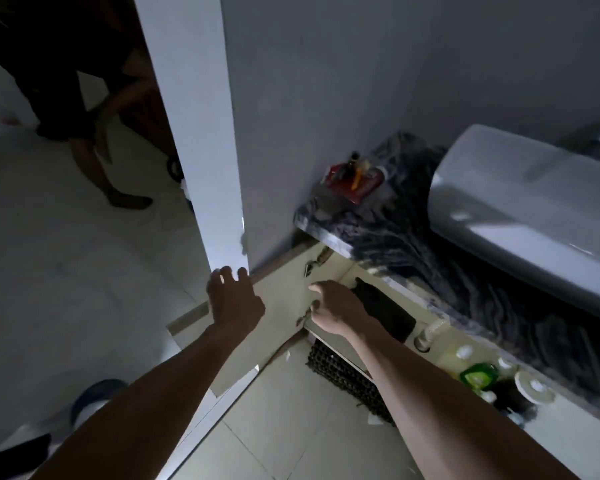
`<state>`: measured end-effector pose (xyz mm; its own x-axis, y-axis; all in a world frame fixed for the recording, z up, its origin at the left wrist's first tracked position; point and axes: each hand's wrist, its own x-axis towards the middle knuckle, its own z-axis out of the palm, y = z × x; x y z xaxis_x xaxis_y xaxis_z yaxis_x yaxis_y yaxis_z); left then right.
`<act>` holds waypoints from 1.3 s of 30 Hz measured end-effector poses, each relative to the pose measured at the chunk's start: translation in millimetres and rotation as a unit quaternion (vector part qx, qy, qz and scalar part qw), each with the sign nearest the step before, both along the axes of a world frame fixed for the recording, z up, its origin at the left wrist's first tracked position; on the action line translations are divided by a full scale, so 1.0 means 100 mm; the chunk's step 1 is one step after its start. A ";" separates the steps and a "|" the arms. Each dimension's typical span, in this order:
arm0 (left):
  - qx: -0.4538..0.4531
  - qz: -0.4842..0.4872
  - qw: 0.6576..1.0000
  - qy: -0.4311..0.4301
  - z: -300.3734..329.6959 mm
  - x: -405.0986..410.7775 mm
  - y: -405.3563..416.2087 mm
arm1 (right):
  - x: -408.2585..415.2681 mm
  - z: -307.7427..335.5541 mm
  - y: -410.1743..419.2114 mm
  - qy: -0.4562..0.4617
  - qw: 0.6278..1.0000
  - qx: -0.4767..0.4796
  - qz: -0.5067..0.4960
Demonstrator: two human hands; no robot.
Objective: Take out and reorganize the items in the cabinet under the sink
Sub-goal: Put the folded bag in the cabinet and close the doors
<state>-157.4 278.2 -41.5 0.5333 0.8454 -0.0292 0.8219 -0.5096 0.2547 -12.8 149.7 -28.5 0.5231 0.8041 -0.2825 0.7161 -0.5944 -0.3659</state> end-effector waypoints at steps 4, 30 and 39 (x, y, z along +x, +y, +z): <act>-0.165 0.085 0.982 0.017 0.05 -0.29 0.41 | -0.16 0.14 0.45 -0.005 0.998 -0.017 0.064; -0.731 0.137 0.640 -0.193 -0.09 0.00 -0.66 | -0.17 -0.07 -0.84 0.185 0.963 -0.198 0.008; -0.650 0.160 0.705 -0.232 -0.14 0.91 -1.44 | 0.32 -0.25 -2.06 0.251 0.958 -0.096 -0.100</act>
<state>-66.3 134.4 -55.6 0.5281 0.3435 -0.7766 0.5160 0.5966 0.6147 19.3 -56.3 -53.1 0.4198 0.6105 -0.6716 0.3434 -0.7918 -0.5051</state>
